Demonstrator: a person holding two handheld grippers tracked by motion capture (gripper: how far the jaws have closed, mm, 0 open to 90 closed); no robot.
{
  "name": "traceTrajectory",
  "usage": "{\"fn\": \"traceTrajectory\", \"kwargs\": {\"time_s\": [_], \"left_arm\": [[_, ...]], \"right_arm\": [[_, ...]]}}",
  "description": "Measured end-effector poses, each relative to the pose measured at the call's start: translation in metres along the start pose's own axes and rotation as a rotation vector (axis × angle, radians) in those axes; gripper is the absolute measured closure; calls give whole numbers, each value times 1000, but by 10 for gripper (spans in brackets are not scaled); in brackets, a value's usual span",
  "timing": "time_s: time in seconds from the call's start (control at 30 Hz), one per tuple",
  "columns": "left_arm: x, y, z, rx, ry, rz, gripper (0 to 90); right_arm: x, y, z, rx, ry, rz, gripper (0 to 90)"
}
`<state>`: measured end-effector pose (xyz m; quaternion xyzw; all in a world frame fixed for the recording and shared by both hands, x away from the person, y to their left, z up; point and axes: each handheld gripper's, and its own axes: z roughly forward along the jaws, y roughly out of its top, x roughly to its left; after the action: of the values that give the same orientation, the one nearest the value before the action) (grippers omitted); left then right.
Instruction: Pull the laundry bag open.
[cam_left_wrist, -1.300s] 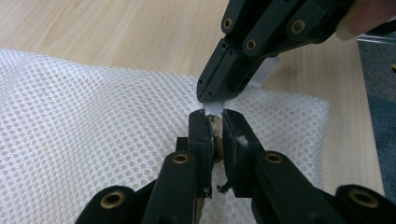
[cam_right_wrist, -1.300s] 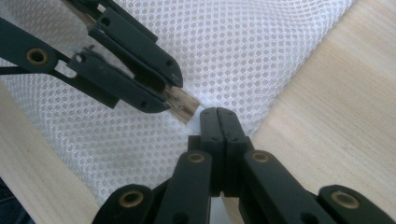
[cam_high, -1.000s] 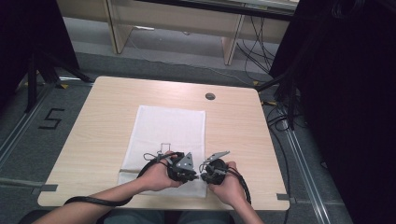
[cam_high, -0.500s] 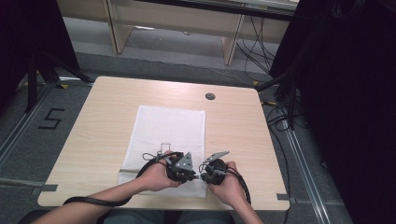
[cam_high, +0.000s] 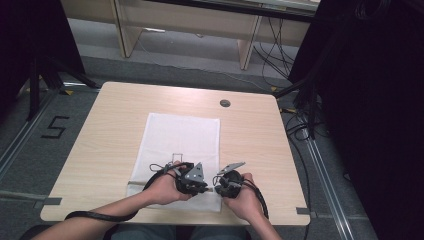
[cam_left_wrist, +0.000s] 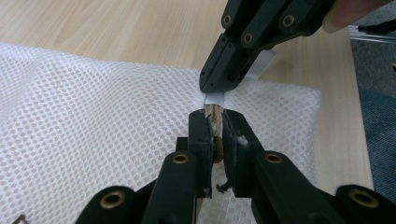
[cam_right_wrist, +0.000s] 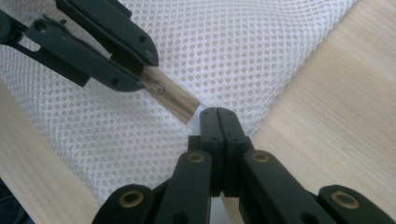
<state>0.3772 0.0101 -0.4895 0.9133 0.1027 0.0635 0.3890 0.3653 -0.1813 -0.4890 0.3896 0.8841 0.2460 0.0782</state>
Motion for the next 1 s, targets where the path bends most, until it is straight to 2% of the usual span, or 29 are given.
{"fn": "traceTrajectory", "kwargs": {"time_s": [0.03,0.13,0.33,0.37,0.5,0.53,0.63,0.67,0.7,0.73,0.77,0.8,0.83,1.0], "left_arm": [[0,-1,0,-5,-3,-18,819],[0,0,0,-2,0,0,819],[0,0,0,-4,-1,-14,819],[0,0,0,-7,-9,-23,820],[0,0,0,-8,-6,-11,819],[0,0,-1,-4,-3,7,820],[0,-1,-4,-8,0,-2,820],[0,-1,-4,-9,-1,-18,819],[0,-1,-5,-7,-4,-11,819],[0,-2,-5,-8,-4,-15,819],[0,-2,-5,-8,-4,-15,819],[0,-1,-5,-7,-1,-12,819],[0,-1,-5,-6,-4,-12,819],[0,-1,-6,-8,-2,-3,819]], "right_arm": [[0,0,0,-1,-1,0,900],[0,0,0,1,-2,2,900],[0,0,0,0,-2,3,900],[2,0,-1,14,0,24,900],[2,0,-1,14,2,25,900],[2,0,-1,14,2,26,900],[2,0,-1,14,1,25,900],[1,0,-1,5,-2,8,900],[1,0,0,3,-3,3,900],[2,0,-1,16,2,25,900],[2,0,-1,16,2,25,900],[1,0,0,3,-3,3,900],[2,0,-1,16,1,24,900],[2,0,-1,14,1,24,900]]}}
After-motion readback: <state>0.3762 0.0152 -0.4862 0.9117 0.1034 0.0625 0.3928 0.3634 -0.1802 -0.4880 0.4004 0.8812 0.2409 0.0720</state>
